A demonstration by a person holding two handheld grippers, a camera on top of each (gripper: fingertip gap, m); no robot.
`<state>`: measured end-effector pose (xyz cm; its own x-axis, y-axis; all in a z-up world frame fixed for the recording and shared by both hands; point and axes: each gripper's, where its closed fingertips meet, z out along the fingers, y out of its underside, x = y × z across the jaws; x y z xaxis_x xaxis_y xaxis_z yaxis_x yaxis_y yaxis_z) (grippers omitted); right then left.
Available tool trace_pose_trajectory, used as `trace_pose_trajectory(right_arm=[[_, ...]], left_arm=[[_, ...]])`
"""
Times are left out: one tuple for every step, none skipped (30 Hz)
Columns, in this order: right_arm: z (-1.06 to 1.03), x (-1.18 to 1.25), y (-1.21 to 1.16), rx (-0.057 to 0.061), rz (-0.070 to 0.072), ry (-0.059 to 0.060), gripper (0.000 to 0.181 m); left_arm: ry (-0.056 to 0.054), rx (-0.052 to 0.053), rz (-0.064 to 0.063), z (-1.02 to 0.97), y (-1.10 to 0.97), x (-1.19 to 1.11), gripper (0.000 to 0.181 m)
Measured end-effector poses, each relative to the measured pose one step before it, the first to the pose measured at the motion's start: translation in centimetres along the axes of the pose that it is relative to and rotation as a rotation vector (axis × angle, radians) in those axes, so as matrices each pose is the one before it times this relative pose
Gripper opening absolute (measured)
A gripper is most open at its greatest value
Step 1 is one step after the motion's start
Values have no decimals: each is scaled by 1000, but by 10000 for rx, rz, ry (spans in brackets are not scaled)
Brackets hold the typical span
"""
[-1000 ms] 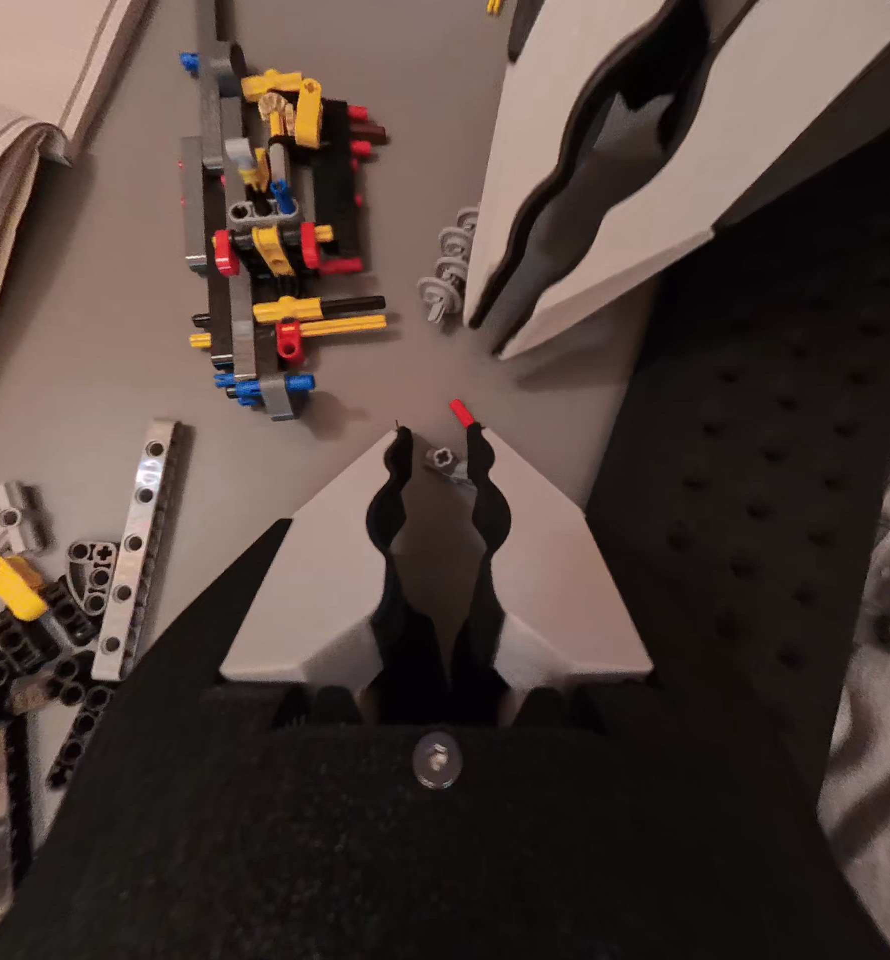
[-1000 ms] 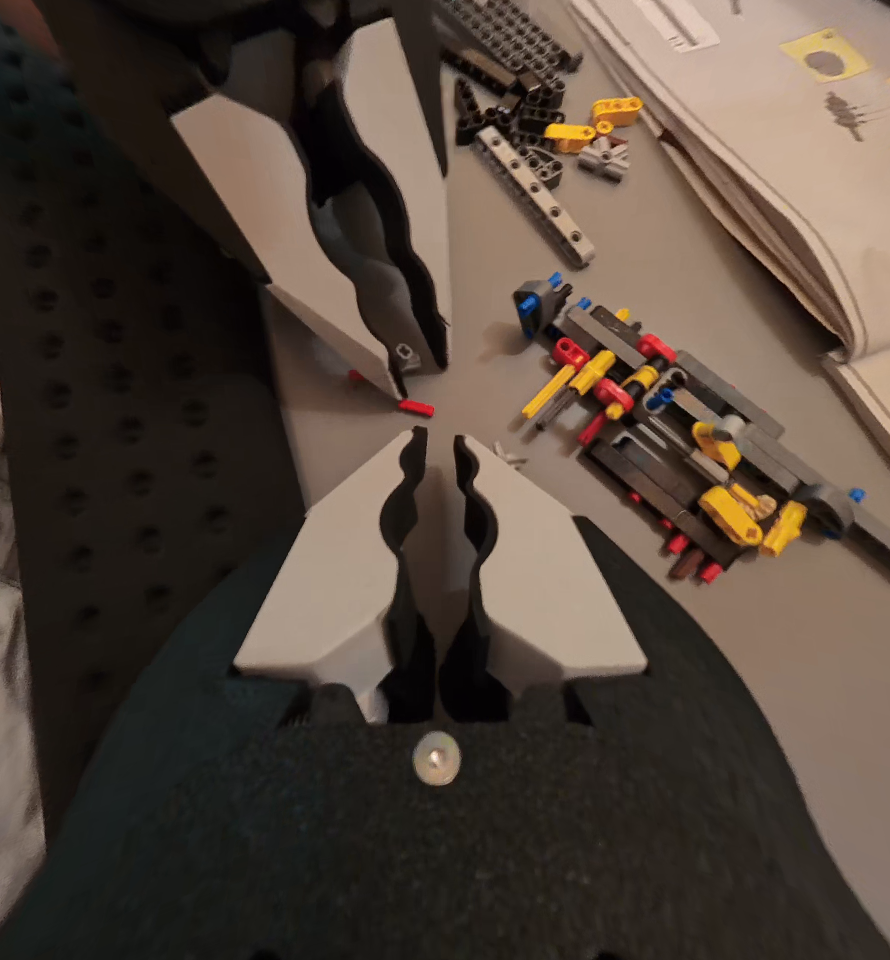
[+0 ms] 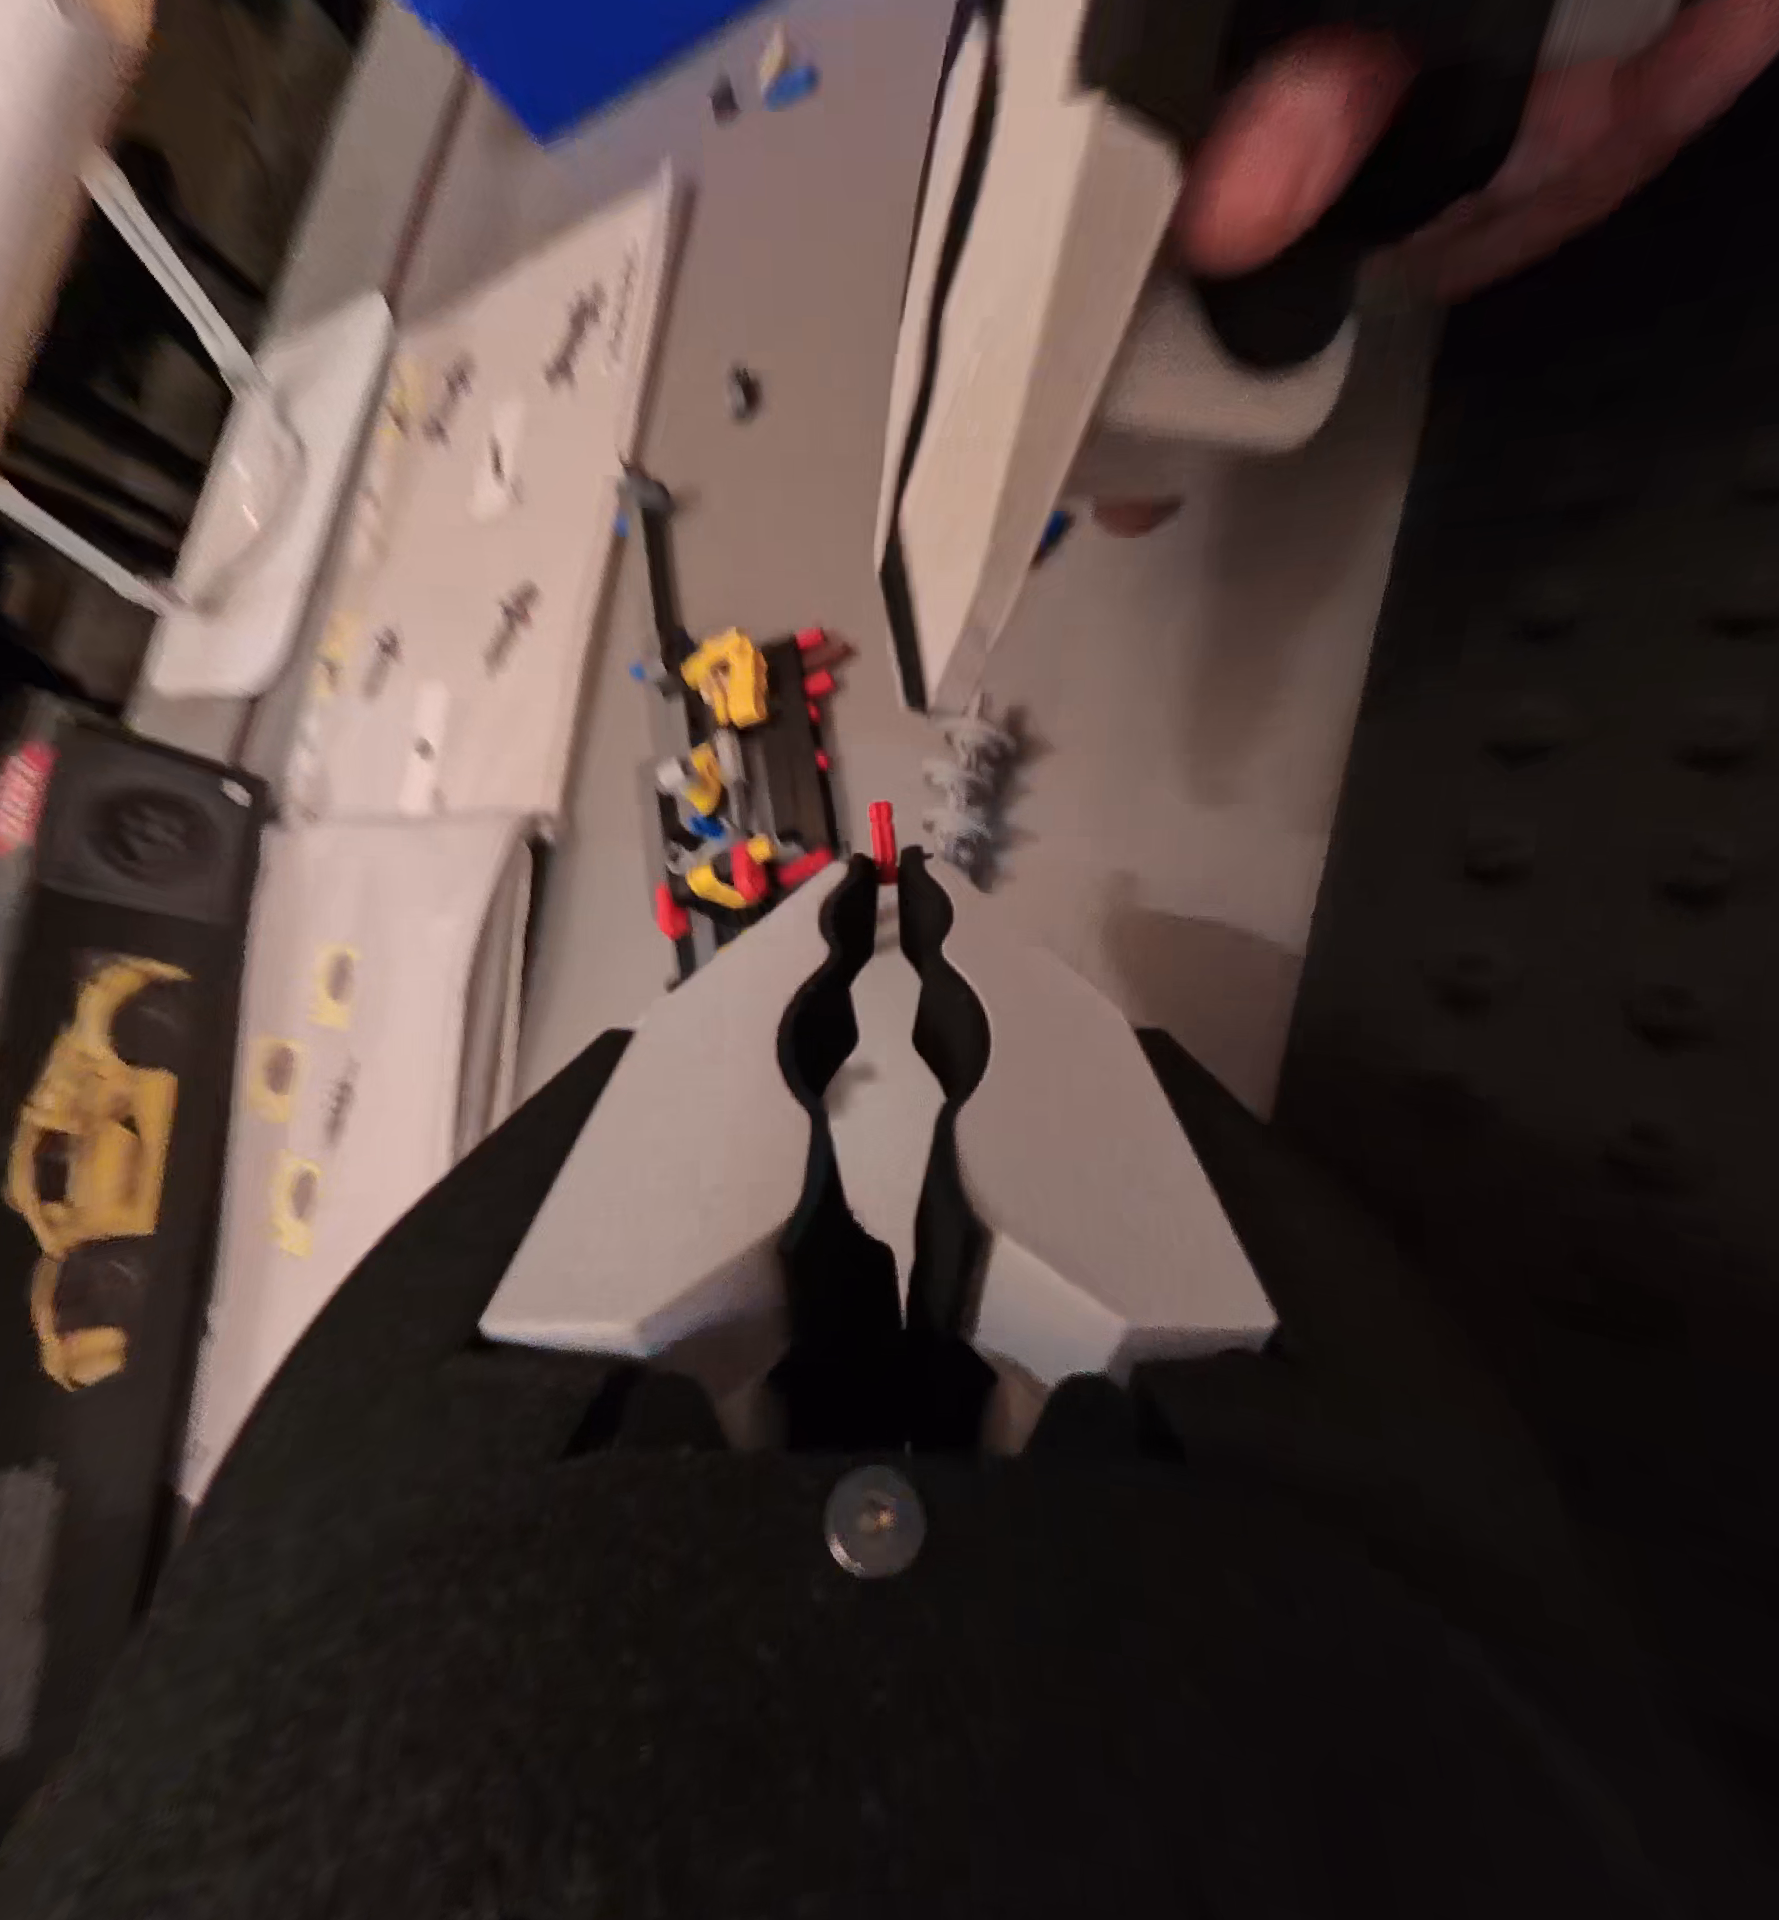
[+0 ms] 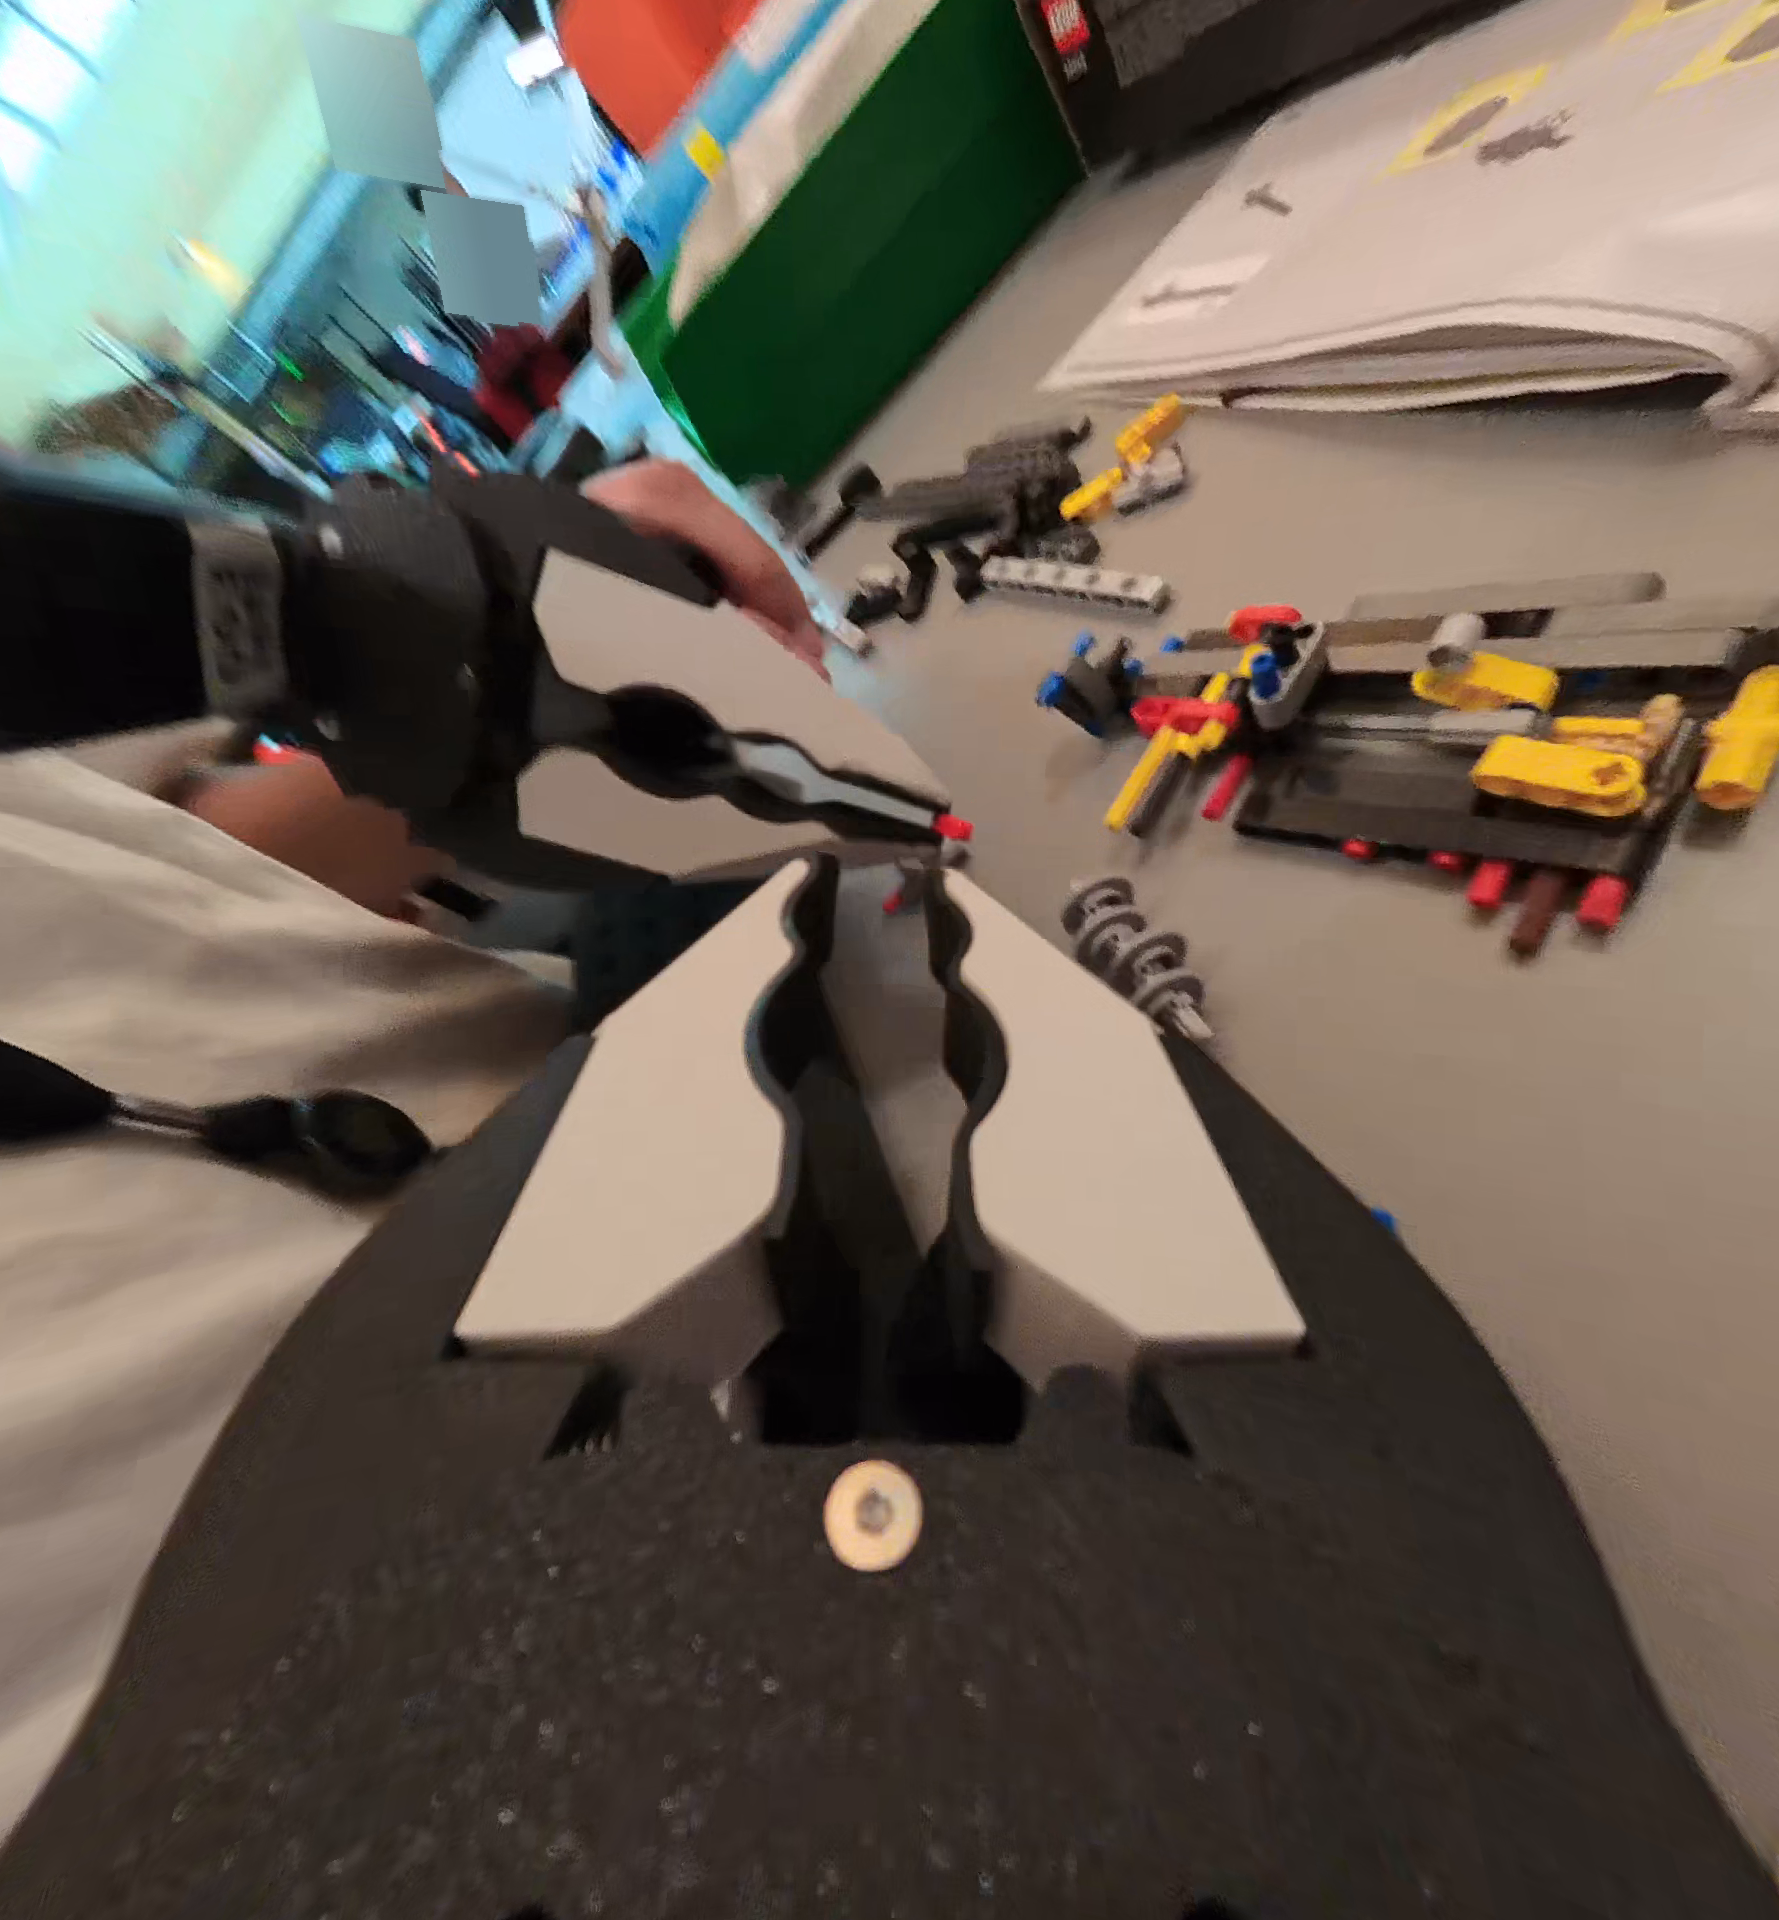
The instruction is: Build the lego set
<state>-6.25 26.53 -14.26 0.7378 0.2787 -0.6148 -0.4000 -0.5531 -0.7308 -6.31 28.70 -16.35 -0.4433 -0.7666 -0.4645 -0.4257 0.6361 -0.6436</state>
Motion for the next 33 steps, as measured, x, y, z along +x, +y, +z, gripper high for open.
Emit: trace_pose_trajectory(right_arm=[[94, -243, -481, 278, 199, -237, 15], [64, 78, -305, 150, 180, -33, 15], [35, 241, -153, 60, 126, 58, 15], [-17, 129, -197, 101, 48, 6, 15], [-59, 41, -245, 161, 62, -43, 15], [-31, -173, -183, 116, 96, -182, 15], [-14, -147, -113, 88, 141, -179, 15], [16, -25, 13, 7, 85, -80, 15], [25, -23, -9, 26, -5, -39, 14], [33, -37, 3, 20, -33, -17, 13], [71, -83, 54, -31, -19, -44, 13], [72, -65, 60, -54, -23, -39, 13], [21, -50, -3, 0, -56, -21, 11], [24, -4, 73, -55, -42, 5, 8], [62, 2, 147, -98, -18, -6, 7], [51, -124, 75, -34, -16, -82, 6], [-16, -131, -22, 16, -4, -79, 4], [-8, 35, 92, -72, -48, 44, 3], [3, -8, 34, -9, -60, 23, 3], [-18, -76, -45, 33, 36, -44, 3], [-30, -25, 48, -31, 47, -35, 3], [4, 33, 68, -29, -31, 22, 3], [-15, -3, -17, 30, -57, 33, 2], [-19, 6, 6, 8, -88, 53, 2], [20, 48, 113, -72, -99, 72, 2], [8, 24, 62, -31, -171, 72, 2], [47, 34, 4, -1, -127, 107, 2], [-12, 38, -53, 33, -147, 98, 2], [-61, 25, -96, 37, -145, 82, 3], [-90, 130, -21, 9, -158, 137, 2], [-63, 52, 63, -19, -90, 62, 3], [-26, -59, 59, -2, 42, -59, 2], [-9, -40, 41, 9, 71, -55, 2]], left_arm=[[-249, 325, 372, -180, -677, -405, 2], [-186, 217, 320, -139, -483, -356, 2], [-88, 260, 215, -141, -493, -225, 2], [-89, 263, 112, -140, -455, -251, 2], [-72, 148, 40, -86, -267, -228, 2], [50, 54, 20, -16, -113, -30, 2], [-62, 93, 31, -49, -133, -148, 2], [-45, 142, 48, -87, -203, -94, 2], [165, 62, 29, -15, -102, 222, 2], [88, 28, 25, 6, -55, 135, 2], [50, 74, 52, -9, -104, 120, 2], [127, 44, 43, 8, -64, 239, 2], [-23, 41, 46, -18, -48, 17, 2], [-2, 56, 49, -21, -68, 20, 2], [87, 30, 23, -26, -45, 130, 2], [-33, 36, 42, -51, -55, -42, 2], [-1, 14, 26, -18, -12, 12, 2], [78, -13, 13, -3, 12, 136, 2], [-37, 1, 57, -14, -16, -27, 2], [-37, 31, 34, -31, -58, -16, 2], [52, 7, -36, 2, -12, 52, 2], [51, -9, -25, 19, 13, 51, 2], [-17, 16, 44, 6, -18, -3, 2], [6, 9, 1, 16, 1, 19, 2], [84, -14, -150, 22, 40, 85, 2], [124, 25, -377, -10, 51, 65, 3], [177, -35, -652, -105, 220, 39, 2], [125, -239, -865, -247, 616, -150, 6], [-182, -353, -1046, -435, 939, -637, 10], [-285, -471, -1191, -494, 1236, -769, 19], [-26, -725, -1224, -422, 1592, -306, 26], [313, -793, -1049, -314, 1632, 386, 31], [83, -660, -875, -211, 1444, 259, 30]])
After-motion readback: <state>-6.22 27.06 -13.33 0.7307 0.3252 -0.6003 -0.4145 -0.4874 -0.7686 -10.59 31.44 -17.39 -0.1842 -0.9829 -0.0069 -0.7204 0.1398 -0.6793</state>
